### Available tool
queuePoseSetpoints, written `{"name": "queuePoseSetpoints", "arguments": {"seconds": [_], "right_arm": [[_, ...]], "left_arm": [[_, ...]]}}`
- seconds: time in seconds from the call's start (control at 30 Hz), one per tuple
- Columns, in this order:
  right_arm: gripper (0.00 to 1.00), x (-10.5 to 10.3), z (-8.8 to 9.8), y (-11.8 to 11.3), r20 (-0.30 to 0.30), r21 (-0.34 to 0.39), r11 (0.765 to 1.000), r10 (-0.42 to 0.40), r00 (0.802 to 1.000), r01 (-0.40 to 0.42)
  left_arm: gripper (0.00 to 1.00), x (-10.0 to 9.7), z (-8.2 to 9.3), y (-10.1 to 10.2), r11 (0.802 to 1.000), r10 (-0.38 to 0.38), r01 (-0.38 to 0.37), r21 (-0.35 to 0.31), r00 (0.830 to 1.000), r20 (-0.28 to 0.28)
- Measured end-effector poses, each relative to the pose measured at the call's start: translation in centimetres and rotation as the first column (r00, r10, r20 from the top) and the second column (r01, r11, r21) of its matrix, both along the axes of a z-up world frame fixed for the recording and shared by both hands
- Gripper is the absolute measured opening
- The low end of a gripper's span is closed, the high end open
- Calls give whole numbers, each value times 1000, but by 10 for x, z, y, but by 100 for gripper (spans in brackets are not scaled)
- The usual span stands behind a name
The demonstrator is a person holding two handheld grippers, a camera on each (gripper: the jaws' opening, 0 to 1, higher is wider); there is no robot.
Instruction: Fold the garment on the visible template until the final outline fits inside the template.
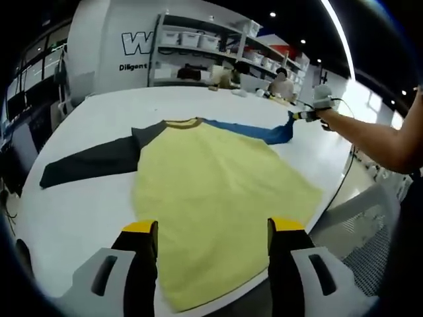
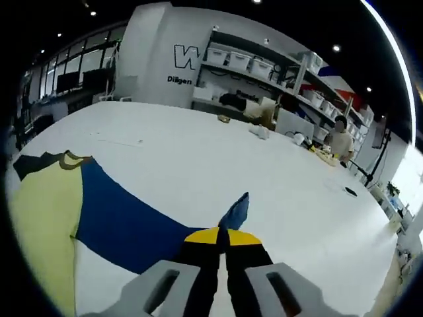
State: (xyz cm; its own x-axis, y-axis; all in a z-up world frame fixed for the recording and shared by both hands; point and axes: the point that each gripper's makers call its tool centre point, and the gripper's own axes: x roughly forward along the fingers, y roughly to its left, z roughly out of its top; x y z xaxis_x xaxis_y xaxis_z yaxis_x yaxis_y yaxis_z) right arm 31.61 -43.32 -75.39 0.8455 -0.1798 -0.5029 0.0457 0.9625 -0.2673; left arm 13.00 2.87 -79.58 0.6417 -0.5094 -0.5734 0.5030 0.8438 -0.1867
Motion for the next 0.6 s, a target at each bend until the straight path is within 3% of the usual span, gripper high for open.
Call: {"name": "queuePoseSetpoints", "arguments": {"seconds": [0.2, 0.3, 0.6], "right_arm": [[0, 17, 22, 45, 27, -14, 996, 84, 996, -83], [0, 24, 25, 62, 33, -6, 994, 110, 993, -110], [0, 53, 42, 139, 63, 31, 975, 216, 974, -218]], "left_arm": [[64, 1, 6, -1, 1000, -2, 3, -14, 1000, 23], [64, 1, 8, -1, 1000, -4, 5, -20, 1000, 28], [66, -1, 11, -6, 999, -25, 26, -32, 999, 36]]}}
